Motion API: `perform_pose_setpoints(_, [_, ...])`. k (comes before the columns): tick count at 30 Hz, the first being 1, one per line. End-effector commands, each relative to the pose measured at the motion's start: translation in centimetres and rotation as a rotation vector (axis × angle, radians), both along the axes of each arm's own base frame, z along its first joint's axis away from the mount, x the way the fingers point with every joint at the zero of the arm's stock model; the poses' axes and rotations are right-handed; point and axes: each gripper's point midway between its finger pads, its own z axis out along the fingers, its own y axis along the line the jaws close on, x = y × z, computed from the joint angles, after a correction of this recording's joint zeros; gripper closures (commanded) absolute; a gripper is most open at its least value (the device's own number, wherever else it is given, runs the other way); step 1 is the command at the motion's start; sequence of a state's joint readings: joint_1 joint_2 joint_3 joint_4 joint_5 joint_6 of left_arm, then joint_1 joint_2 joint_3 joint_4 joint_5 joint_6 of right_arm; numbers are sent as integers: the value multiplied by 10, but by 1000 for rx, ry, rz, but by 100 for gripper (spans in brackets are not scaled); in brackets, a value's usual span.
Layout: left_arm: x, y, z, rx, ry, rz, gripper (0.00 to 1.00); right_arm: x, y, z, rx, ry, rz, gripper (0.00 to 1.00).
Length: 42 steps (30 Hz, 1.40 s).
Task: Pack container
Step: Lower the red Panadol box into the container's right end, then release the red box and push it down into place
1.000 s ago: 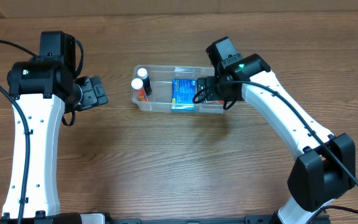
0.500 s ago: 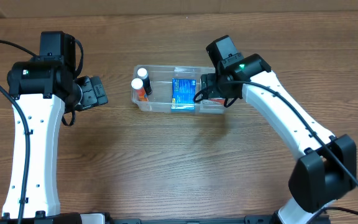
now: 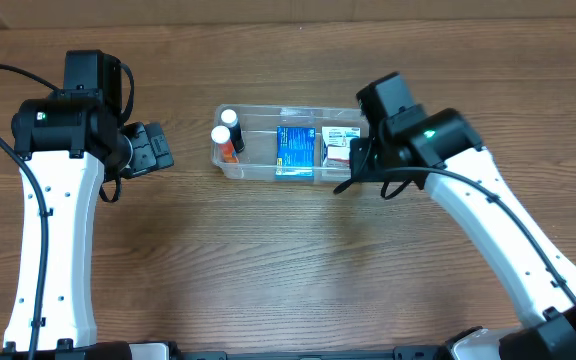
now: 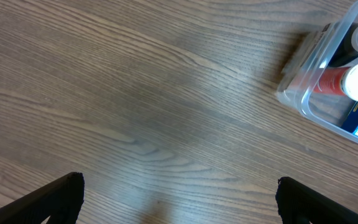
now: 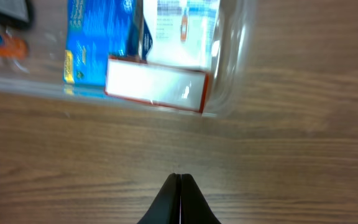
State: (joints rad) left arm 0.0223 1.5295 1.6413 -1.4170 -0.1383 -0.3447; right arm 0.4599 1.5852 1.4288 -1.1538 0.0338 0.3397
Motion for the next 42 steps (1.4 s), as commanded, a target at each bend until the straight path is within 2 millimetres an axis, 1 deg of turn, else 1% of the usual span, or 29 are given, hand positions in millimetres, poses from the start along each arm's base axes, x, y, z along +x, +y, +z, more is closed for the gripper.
perform_pose_setpoints(1, [-1,0,4,-6,-13,-5,0,-6,7,-26,21,39,26,96])
perform_pose_setpoints(3, [-1,0,4,-6,-14,-5,0,-2,9,-34,15,30,51,96])
perform_pose_setpoints(8, [-1,0,4,-5,-13,-4,0,3,12,-46,10,44,51,96])
perform_pose_setpoints(11, [-1,0,4,-5,-13,-4,0,10,15,-59,0,53,49,96])
perform_pose_setpoints(13, [-1,0,4,-5,-15,-4,0,28,16,-61,-12,-9,37,96])
perform_pose_setpoints(14, [0,0,4,-6,-17,-5,0,42,16,-60,-24,-66,24,96])
perform_pose_setpoints(15, [0,0,4,-5,-17,-5,0,51,17,-57,-23,-105,17,96])
perform_pose_setpoints(16, [-1,0,4,-5,-16,-5,0,55,19,-54,-13,-125,17,96])
perform_pose_setpoints(18, [-2,0,4,-5,-11,-5,0,60,22,-52,-3,-143,16,96])
perform_pose_setpoints(21, [-2,0,3,-6,-9,-5,0,60,22,-52,-3,-147,15,96])
perform_pose_setpoints(24, [-2,0,4,-6,-10,-5,0,62,14,-51,-39,-159,-2,96])
perform_pose_setpoints(25, [-2,0,4,-6,-10,-5,0,64,10,-48,-56,-171,-11,96])
perform_pose_setpoints(26, [-2,0,3,-5,-9,-5,0,64,6,-43,-73,-185,-20,96])
perform_pose_setpoints(28, [-2,0,3,-5,-9,-5,0,69,-8,-22,-117,-241,-77,96])
perform_pose_setpoints(29, [-2,0,4,-5,-10,-5,0,72,-19,-2,-115,-291,-143,96])
perform_pose_setpoints(30, [-2,0,4,-5,-10,-5,0,74,-24,10,-103,-317,-165,95])
perform_pose_setpoints(32, [-2,0,4,-5,-11,-5,0,75,-34,22,-88,-340,-193,92])
perform_pose_setpoints(33, [-1,0,4,-5,-14,-5,0,75,-40,23,-89,-337,-206,89])
perform_pose_setpoints(34, [-1,0,4,-5,-16,-4,0,73,-46,20,-91,-319,-216,88])
perform_pose_setpoints(36, [0,0,4,-5,-18,-5,0,71,-48,13,-73,-279,-206,87])
perform_pose_setpoints(37, [0,0,4,-5,-20,-5,0,71,-44,10,-52,-260,-170,87])
perform_pose_setpoints(38, [1,0,4,-5,-22,-5,0,72,-32,6,-6,-244,-64,88])
perform_pose_setpoints(39, [1,0,4,-5,-24,-5,0,73,-23,4,31,-236,7,89])
perform_pose_setpoints(41, [1,0,4,-5,-24,-5,0,76,-16,-3,52,-226,47,96])
perform_pose_setpoints(42, [1,0,4,-5,-23,-5,0,78,-16,-10,44,-214,55,96])
